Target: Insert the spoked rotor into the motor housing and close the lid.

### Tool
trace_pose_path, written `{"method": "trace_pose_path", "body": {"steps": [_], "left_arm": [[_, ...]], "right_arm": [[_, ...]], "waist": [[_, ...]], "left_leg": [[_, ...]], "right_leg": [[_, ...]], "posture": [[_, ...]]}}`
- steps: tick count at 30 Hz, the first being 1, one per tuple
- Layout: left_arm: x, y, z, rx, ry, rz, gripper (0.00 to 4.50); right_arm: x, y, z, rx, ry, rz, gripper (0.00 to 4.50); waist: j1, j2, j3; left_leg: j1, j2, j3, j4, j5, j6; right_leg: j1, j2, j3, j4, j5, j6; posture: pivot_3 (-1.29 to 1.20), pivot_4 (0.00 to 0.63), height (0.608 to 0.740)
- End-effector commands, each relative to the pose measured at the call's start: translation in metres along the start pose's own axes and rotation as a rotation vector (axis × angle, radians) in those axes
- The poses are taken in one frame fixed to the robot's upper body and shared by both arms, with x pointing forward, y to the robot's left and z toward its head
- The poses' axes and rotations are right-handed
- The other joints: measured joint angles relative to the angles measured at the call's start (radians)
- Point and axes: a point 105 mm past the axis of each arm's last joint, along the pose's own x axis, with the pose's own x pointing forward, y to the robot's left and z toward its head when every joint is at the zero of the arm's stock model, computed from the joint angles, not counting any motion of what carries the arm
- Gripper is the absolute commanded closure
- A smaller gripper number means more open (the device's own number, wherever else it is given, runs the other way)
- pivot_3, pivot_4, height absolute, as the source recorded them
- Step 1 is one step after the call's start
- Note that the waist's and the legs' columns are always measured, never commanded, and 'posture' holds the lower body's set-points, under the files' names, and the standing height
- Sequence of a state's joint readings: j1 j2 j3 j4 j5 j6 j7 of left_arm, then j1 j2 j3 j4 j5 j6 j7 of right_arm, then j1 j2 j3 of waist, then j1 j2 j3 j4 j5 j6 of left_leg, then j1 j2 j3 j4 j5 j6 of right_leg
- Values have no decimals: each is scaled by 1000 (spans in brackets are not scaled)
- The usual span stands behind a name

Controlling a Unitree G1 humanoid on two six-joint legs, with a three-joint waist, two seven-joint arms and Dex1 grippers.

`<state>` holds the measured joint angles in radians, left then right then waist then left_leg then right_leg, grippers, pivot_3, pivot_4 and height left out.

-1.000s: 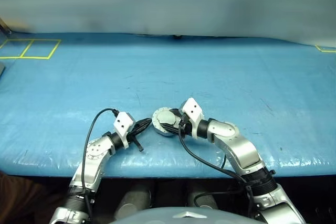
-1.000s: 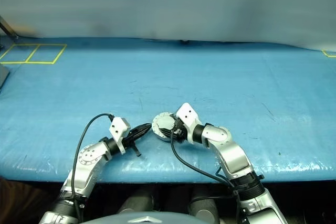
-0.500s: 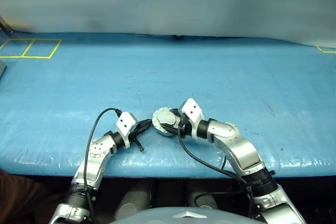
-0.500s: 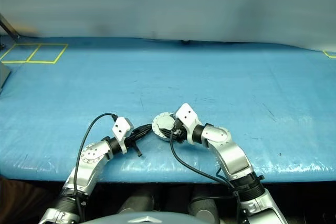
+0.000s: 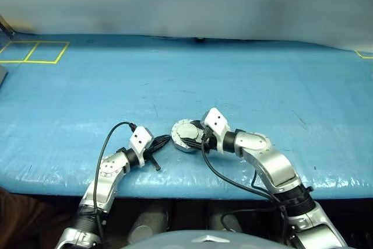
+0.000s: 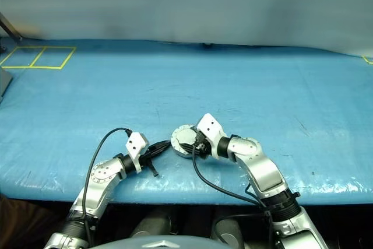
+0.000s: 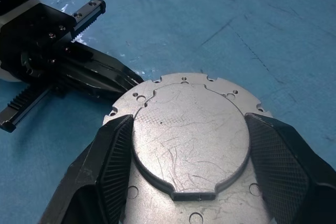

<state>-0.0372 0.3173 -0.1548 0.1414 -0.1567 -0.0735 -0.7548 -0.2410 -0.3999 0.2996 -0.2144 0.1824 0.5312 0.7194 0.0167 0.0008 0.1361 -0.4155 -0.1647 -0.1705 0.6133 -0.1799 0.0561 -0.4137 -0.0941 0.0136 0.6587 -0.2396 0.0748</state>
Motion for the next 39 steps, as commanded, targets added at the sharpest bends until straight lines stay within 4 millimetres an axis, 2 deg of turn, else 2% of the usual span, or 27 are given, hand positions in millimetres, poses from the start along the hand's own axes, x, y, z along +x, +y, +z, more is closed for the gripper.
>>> {"method": "trace_pose_path", "body": {"steps": [1, 14, 22, 29, 39], "left_arm": [[1, -2, 7, 20, -22, -13, 4500], [1, -1, 6, 20, -19, -11, 4500], [0, -2, 6, 19, -18, -13, 4500], [0, -2, 6, 19, -19, -13, 4500], [-1, 1, 13, 13, -71, 27, 4500]], "right_arm": [[-1, -1, 1, -45, 9, 4, 1516], [6, -3, -14, -3, 56, -30, 1516], [4, -6, -25, -14, 107, -35, 1516], [1, -13, -45, 21, 191, -50, 1516], [3, -8, -56, 95, 215, -44, 1516]], "waist": [[0, 0, 0], [0, 0, 0], [0, 0, 0], [0, 0, 0], [0, 1, -1]], "left_leg": [[0, 0, 0, 0, 0, 0], [1, 0, 0, 0, 0, 0], [2, 0, 0, 0, 0, 0], [3, 0, 0, 1, 0, 0], [4, 0, 0, 1, 0, 0]], "right_leg": [[0, 0, 0, 0, 0, 0], [1, 0, 0, 0, 0, 0], [2, 0, 0, 1, -1, -2], [3, 0, 0, 1, -2, -2], [4, 0, 1, 1, -2, -2]], "posture": [[0, 150, 740], [0, 150, 740], [0, 150, 740], [0, 150, 740], [0, 150, 740]]}}
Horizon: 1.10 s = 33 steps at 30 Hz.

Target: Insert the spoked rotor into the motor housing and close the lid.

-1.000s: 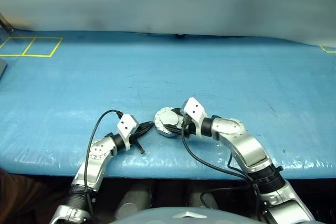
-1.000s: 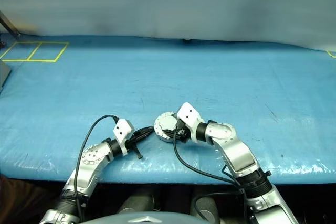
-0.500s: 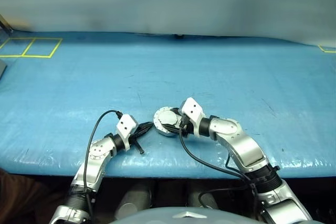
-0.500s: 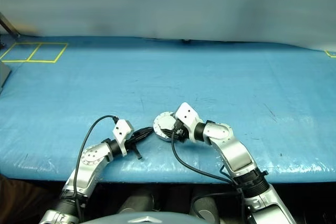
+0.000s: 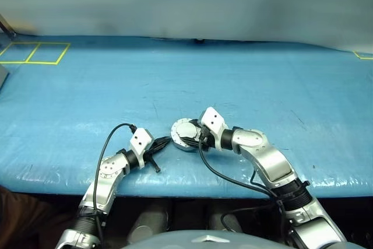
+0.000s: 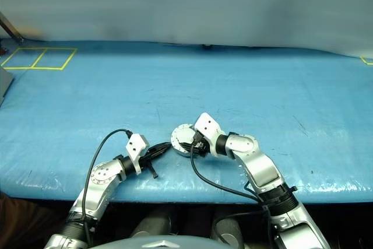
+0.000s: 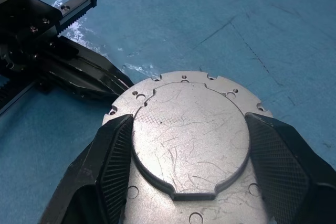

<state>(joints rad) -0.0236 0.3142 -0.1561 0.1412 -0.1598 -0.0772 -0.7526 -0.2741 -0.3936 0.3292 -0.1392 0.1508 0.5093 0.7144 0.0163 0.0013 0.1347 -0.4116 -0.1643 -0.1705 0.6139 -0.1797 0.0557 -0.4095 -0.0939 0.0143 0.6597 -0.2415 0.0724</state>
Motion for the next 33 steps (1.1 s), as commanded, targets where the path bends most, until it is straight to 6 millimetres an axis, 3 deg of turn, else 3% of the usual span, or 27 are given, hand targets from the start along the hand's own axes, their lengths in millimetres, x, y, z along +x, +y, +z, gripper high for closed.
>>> {"method": "trace_pose_path", "body": {"steps": [1, 9, 18, 29, 33], "left_arm": [[1, 6, 21, 20, -93, 38, 4500], [6, 12, 47, 20, -200, 58, 4500], [14, 4, 25, 8, -77, 7, 4500], [14, 0, 20, 15, -50, -11, 4500], [14, -1, 20, 13, -53, -16, 4500]], "right_arm": [[-3, -2, -48, 108, 175, -36, 1516], [-3, -3, -47, 106, 171, -41, 1516], [-4, -3, -45, 103, 156, -59, 1516], [-3, -3, -33, 114, 94, -60, 1516], [-6, -3, -23, 108, 48, -67, 160]], "waist": [[0, 0, 0], [0, 0, -1], [0, 0, -1], [1, 0, -2], [4, 0, -2]], "left_leg": [[0, 0, 0, 0, 0, 0], [0, 0, 0, 0, 0, 0], [0, 0, 0, 0, 0, 0], [0, 0, 0, 0, 0, 0], [0, 0, 0, 0, 0, 0]], "right_leg": [[0, 0, 0, 0, 0, 0], [0, 0, 0, 0, 0, 0], [0, 0, 0, 0, 0, 0], [1, 0, 0, 0, 0, 0], [1, 0, 0, 0, 0, 0]], "posture": [[0, 150, 740], [0, 150, 740], [0, 150, 740], [0, 150, 740], [0, 150, 740]]}}
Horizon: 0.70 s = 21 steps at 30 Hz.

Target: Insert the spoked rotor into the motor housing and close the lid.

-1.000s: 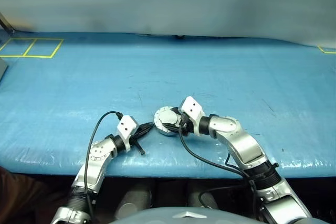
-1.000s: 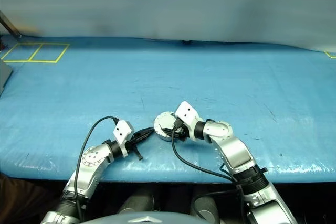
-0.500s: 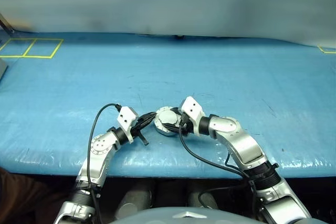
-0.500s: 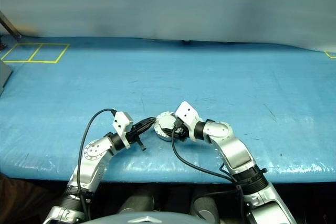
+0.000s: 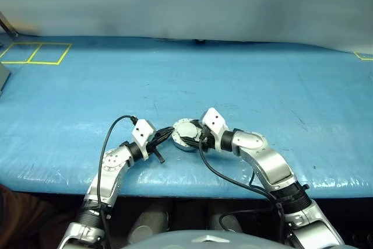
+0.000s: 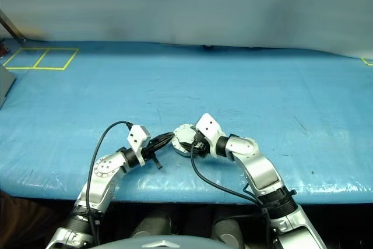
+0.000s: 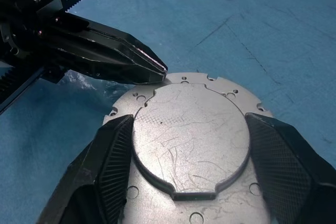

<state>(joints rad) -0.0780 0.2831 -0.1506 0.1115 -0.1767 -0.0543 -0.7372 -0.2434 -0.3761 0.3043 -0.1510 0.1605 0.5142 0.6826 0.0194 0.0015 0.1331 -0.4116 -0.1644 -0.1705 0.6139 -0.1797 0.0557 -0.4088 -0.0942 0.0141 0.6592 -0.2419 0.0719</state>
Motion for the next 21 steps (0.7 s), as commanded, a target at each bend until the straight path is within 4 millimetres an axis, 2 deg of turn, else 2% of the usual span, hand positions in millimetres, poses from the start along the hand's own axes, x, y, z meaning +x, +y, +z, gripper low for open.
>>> {"method": "trace_pose_path", "body": {"steps": [1, 9, 13, 16, 21], "left_arm": [[1, -6, -5, -2, 22, -24, 4500], [1, -8, -6, -8, 23, -33, 4500], [1, -9, -6, -10, 23, -36, 4500], [1, -9, -6, -9, 23, -37, 4500], [1, -9, -6, -5, 23, -40, 4500]], "right_arm": [[-5, -3, -18, 69, 49, -33, 36], [-23, -1, 15, 185, -153, -13, 36], [-33, -10, 24, 262, -227, -68, 36], [-38, -16, 23, 342, -246, -105, 36], [-44, -18, 6, 493, -202, -130, 36]], "waist": [[2, 0, 0], [11, 0, 1], [11, 1, 2], [11, 1, 3], [13, 1, 3]], "left_leg": [[0, 0, 0, 0, 0, 0], [-2, 0, 0, 0, 0, 0], [-3, 0, 0, -1, 0, 0], [-4, 0, 0, -1, 0, 0], [-4, -1, 0, -1, 0, 1]], "right_leg": [[0, 0, 0, 0, 0, 0], [-2, 0, 0, -1, -1, -1], [-4, 0, 0, -1, -1, 0], [-4, 0, 0, -1, -1, 0], [-4, -1, -1, -1, -2, 0]], "posture": [[0, 150, 740], [0, 150, 740], [0, 150, 740], [0, 150, 740], [0, 150, 740]]}}
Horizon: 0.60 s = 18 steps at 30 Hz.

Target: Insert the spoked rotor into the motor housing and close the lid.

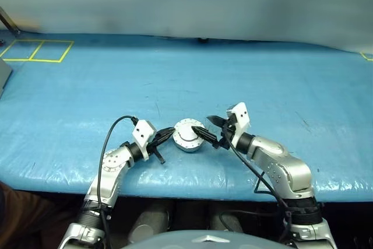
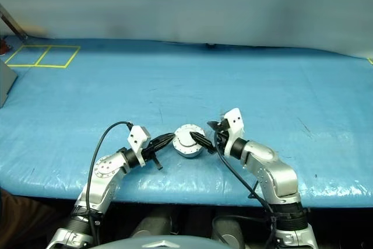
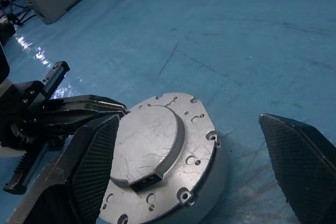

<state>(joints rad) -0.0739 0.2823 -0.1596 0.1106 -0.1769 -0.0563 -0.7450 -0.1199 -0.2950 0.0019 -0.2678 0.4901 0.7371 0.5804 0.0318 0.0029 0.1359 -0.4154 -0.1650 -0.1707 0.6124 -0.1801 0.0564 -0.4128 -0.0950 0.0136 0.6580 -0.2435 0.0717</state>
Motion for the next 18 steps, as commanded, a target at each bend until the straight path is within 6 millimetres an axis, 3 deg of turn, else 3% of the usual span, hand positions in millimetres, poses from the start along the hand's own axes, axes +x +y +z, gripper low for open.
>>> {"method": "trace_pose_path", "body": {"steps": [1, 12, 17, 18], "left_arm": [[1, -6, -5, -2, 22, -24, 4500], [0, -6, -5, -2, 22, -29, 4500], [0, -6, -5, -2, 23, -28, 4500], [0, -6, -6, -2, 24, -28, 4500]], "right_arm": [[-7, 0, 1, 85, -15, -13, 36], [-14, 3, -32, 561, -41, 29, 36], [-10, 1, -42, 685, -52, 30, 36], [-9, 3, -43, 704, -53, 41, 208]], "waist": [[0, 0, 0], [-1, 1, 1], [-2, 1, 0], [-3, 1, 0]], "left_leg": [[0, 0, 0, 0, 0, 0], [0, 0, 0, 0, 0, 1], [0, 0, 0, 0, 0, 0], [0, 0, 0, 0, 0, 1]], "right_leg": [[0, 0, 0, 0, 0, 0], [0, 0, 0, 0, -1, 0], [0, 0, 0, 0, -1, 0], [1, 0, 0, 0, -1, 0]], "posture": [[0, 150, 740], [0, 150, 740], [0, 150, 740], [0, 150, 740]]}}
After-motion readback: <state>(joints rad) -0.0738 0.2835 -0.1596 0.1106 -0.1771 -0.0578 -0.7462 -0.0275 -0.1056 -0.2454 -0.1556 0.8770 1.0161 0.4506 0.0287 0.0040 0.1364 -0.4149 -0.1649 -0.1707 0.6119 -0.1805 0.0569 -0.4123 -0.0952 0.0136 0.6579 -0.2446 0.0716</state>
